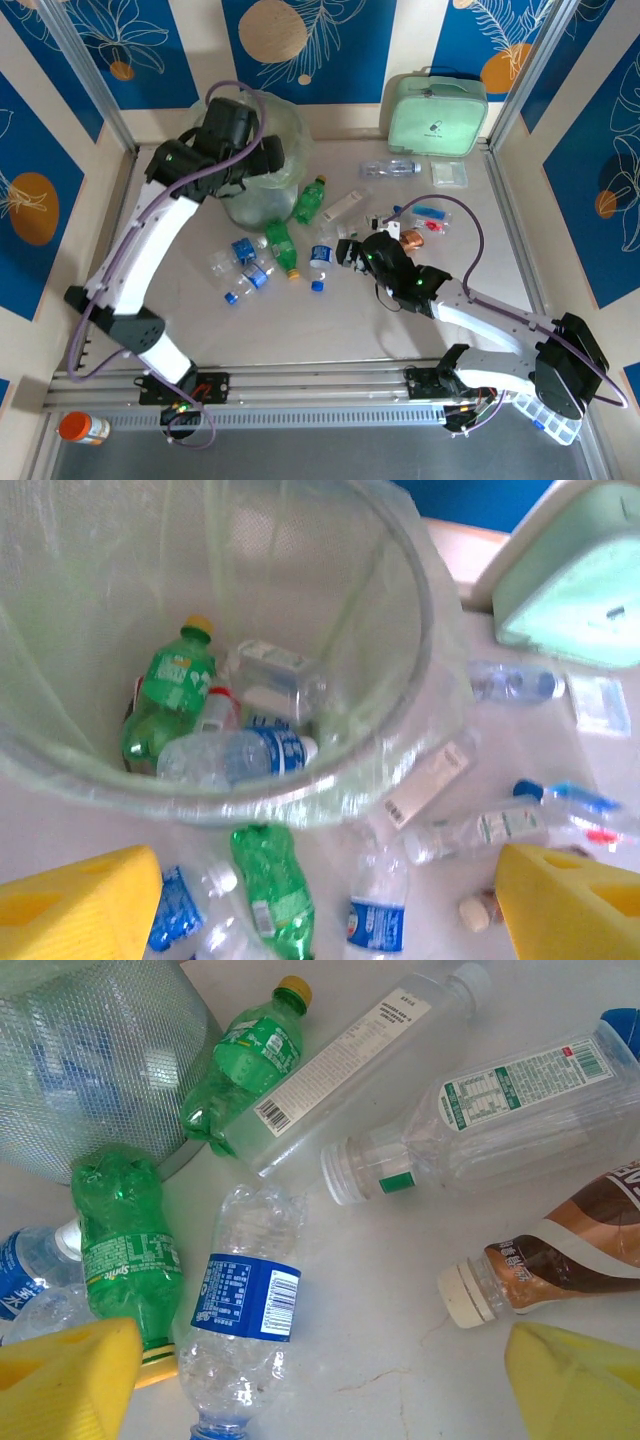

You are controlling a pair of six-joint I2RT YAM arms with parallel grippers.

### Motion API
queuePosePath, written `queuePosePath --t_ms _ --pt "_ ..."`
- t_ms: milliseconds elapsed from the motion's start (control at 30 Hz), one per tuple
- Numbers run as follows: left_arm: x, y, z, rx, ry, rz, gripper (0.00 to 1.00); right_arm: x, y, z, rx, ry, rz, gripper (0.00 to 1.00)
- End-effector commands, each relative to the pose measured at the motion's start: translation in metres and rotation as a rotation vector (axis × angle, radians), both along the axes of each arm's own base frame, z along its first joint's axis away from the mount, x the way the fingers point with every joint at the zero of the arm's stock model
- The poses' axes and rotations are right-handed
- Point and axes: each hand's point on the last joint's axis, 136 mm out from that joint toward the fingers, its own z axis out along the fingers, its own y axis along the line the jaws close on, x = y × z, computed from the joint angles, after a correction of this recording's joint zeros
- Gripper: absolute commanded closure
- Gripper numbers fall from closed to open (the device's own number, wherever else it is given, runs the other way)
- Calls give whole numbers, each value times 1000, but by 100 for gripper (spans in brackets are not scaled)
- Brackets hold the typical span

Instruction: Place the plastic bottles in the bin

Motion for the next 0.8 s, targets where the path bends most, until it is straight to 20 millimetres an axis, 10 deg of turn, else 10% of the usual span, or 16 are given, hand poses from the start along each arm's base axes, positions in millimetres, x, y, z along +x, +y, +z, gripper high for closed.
queuePosePath --t_ms 0,367,767 --pt "-19 0 -2 15 -51 -35 15 3 0 10 10 -39 -5 6" --pt "-68 -70 -141 97 114 -234 17 0 -32 19 10 -85 -140 10" --pt "-42 -136 -258 186 297 -273 15 -4 -64 27 -6 -125 -283 12"
